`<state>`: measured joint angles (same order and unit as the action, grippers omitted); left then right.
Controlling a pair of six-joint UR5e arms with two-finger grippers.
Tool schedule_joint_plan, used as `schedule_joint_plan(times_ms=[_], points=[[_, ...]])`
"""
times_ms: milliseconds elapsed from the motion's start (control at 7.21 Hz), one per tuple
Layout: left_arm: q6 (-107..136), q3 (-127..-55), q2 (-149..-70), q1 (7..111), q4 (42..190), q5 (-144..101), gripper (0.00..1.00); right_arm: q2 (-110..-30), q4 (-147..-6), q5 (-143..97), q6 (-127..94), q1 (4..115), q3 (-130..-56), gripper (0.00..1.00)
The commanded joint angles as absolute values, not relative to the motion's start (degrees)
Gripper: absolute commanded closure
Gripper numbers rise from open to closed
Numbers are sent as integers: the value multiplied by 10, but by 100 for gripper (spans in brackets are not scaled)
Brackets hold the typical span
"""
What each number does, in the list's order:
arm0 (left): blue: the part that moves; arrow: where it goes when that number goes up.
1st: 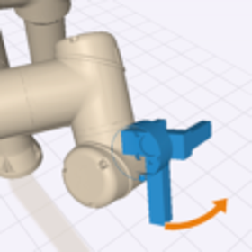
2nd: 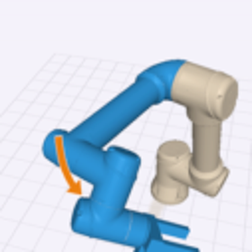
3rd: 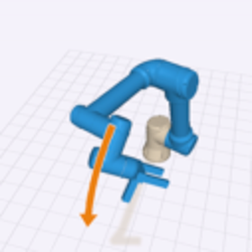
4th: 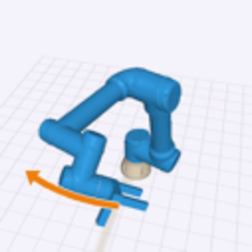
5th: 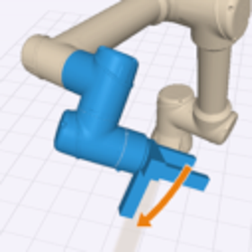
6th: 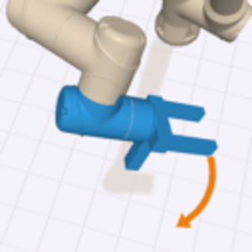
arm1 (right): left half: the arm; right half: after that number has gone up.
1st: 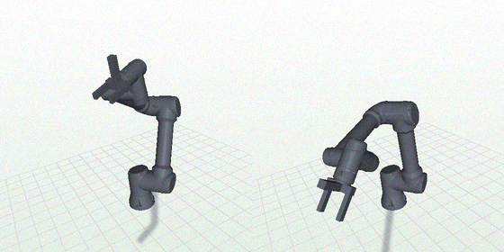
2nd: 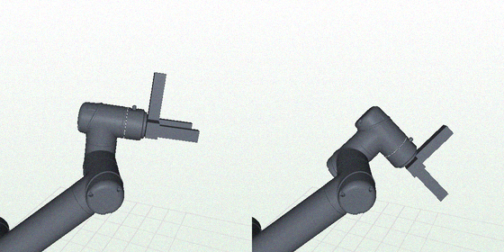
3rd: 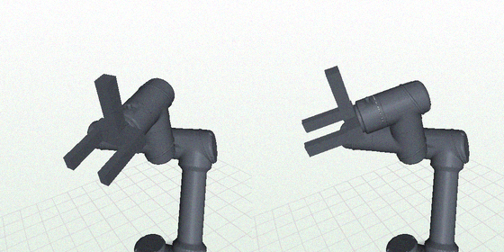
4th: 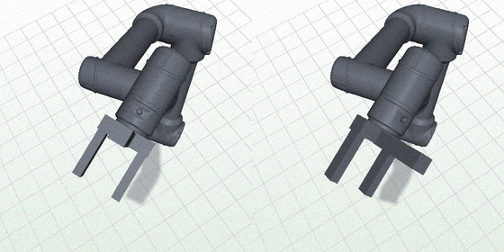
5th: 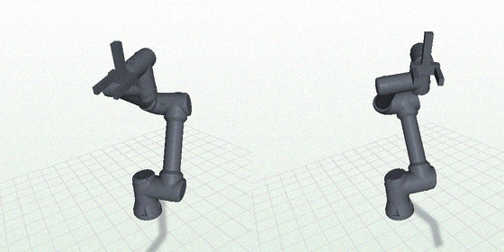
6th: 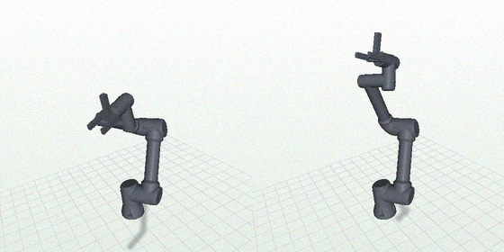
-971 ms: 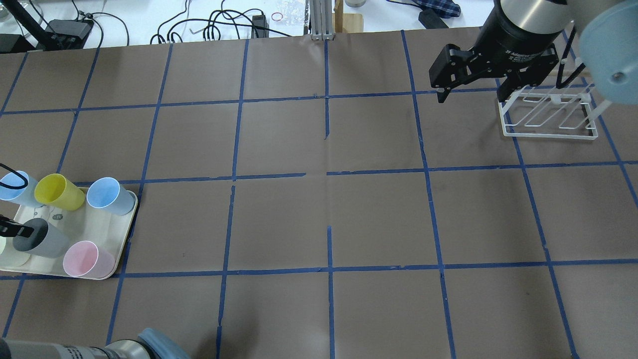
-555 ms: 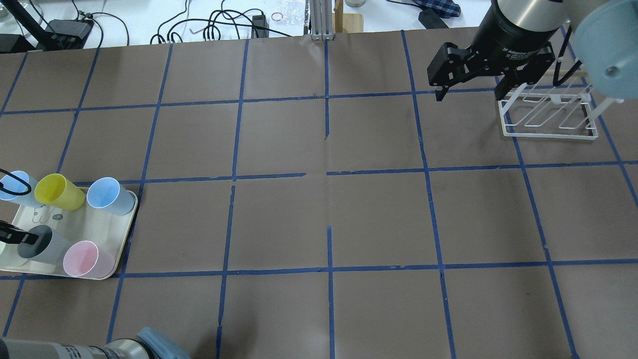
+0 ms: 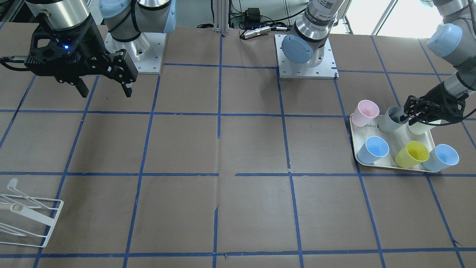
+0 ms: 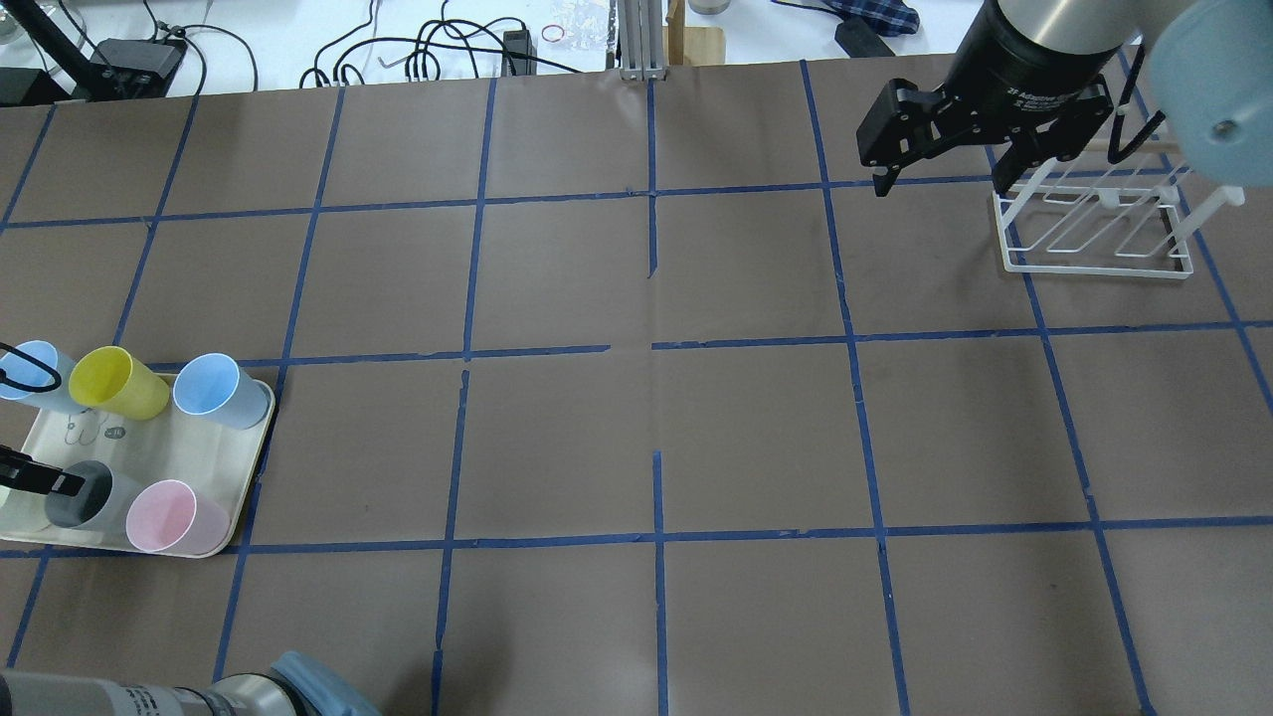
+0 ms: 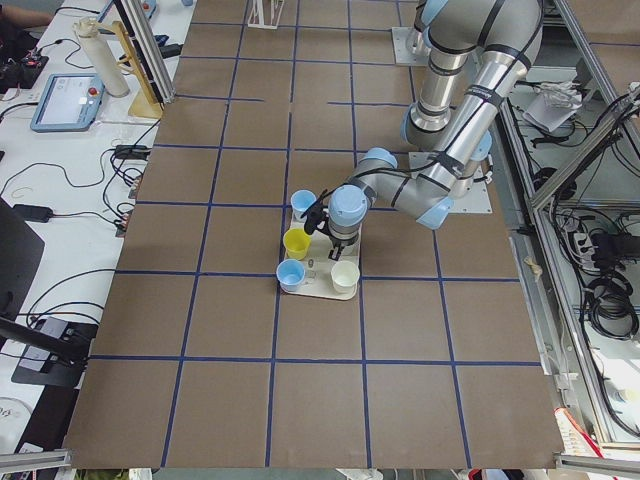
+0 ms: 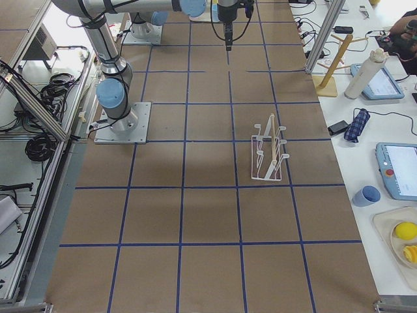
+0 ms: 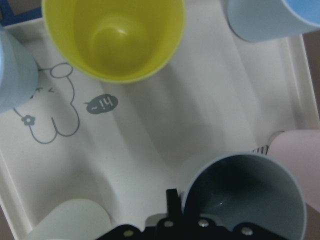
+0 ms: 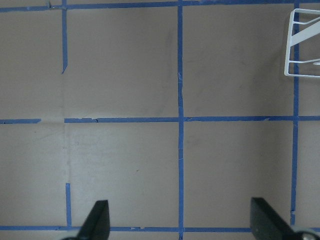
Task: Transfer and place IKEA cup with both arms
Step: 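Open the left gripper to release the mug on the tray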
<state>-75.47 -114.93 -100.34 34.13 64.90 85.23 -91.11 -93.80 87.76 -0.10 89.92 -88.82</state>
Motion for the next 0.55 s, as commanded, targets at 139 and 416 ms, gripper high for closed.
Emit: schedule_joint_plan(times_ms=[139,416], points=[[-630,-1063,-963,371,809,855,0,-912,-927,878,-1,899,-889,0],[-504,-956,-919,480,929,869,0,-914,-924,876,0,899,-889,0]])
